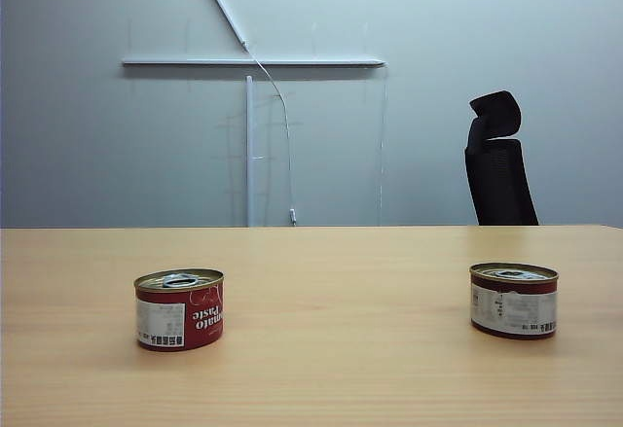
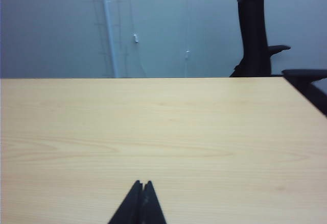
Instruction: Stack a can of tomatoes on the right onto the can of tomatoes on the left.
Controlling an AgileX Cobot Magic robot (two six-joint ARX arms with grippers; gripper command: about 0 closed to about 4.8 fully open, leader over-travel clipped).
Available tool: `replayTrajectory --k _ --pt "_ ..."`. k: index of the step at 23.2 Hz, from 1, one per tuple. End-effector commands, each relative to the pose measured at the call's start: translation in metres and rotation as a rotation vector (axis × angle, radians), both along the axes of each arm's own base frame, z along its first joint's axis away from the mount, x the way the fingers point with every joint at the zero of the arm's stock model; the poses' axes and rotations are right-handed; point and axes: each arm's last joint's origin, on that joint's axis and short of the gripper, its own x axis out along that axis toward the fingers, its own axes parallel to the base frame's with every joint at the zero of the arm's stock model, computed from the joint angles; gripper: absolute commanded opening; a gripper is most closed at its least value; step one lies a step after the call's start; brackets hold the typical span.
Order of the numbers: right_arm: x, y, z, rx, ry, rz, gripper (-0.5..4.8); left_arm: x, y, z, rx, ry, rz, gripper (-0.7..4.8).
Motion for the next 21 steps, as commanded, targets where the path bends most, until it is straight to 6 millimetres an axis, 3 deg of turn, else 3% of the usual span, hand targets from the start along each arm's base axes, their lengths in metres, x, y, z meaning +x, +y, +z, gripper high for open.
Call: replayTrajectory --k 1,10,21 --pt "0.000 0.002 0.000 0.069 -0.010 0.058 -0.05 0.000 -0.005 0.001 0.002 -0.001 -0.054 -0.04" --pt "-0.001 0.004 0.002 0.330 0.021 0.158 -0.06 -0.001 -0.036 -0.008 0.027 0.114 -0.349 -0.04" --pt "-0.013 0.006 0.023 0.347 0.243 0.211 -0.06 -0.018 -0.071 -0.017 0.090 0.207 -0.715 -0.04"
